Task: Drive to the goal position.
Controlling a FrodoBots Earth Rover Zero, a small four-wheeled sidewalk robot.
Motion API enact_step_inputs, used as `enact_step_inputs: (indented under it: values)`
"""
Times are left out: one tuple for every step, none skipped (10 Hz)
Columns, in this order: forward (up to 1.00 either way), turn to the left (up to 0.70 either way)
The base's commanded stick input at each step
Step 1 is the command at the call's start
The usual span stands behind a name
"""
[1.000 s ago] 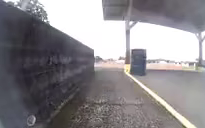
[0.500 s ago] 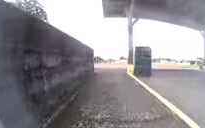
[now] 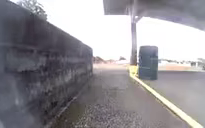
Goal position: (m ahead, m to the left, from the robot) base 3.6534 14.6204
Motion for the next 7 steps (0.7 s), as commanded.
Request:
enact_step_inputs:
  values:
    - [0.85,0.00]
    - [0.85,-0.04]
    - [0.85,-0.09]
    - [0.85,-0.11]
    - [0.85,-0.17]
    - [0.85,-0.25]
    - [0.85,-0.15]
